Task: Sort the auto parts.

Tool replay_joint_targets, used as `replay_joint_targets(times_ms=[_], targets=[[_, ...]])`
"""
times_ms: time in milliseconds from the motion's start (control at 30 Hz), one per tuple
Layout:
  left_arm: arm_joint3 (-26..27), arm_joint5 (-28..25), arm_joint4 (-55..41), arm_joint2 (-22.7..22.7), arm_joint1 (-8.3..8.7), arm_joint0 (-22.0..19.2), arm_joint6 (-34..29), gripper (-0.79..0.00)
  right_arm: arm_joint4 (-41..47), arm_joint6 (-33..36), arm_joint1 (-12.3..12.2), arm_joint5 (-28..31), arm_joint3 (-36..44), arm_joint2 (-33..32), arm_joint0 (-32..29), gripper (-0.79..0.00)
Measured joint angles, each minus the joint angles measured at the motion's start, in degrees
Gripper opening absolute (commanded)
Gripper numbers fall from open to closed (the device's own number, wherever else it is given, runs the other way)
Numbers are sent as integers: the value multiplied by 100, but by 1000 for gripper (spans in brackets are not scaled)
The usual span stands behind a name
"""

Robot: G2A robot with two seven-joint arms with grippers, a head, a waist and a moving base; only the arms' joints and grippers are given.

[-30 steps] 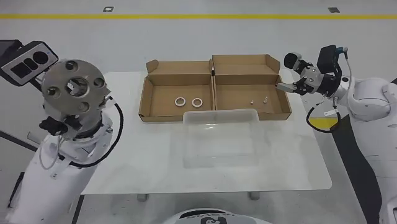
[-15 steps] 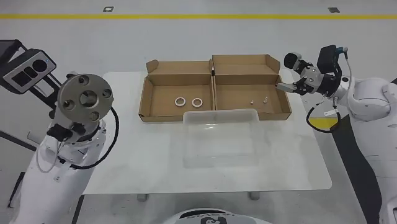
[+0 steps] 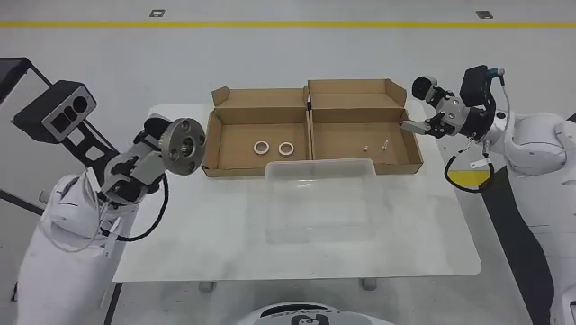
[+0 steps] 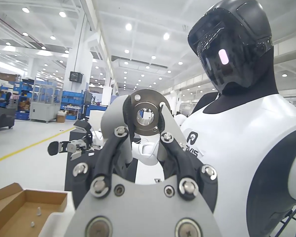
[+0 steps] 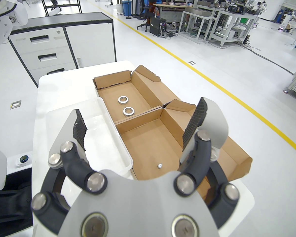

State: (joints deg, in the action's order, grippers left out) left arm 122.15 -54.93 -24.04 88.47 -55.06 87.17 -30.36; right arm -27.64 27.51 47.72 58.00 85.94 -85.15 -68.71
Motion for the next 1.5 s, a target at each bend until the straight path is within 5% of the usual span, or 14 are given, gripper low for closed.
replay_joint_targets(times_ms=[533, 1167, 1500], targets=[[35, -308, -1005, -106, -120, 93, 619, -785, 0, 0, 0, 0, 0, 0, 0, 0], [-111, -82, -217, 306, -150, 189, -148, -785, 0, 0, 0, 0, 0, 0, 0, 0], [-47, -90, -616, 226, -191, 281, 85, -785, 0, 0, 0, 0, 0, 0, 0, 0]])
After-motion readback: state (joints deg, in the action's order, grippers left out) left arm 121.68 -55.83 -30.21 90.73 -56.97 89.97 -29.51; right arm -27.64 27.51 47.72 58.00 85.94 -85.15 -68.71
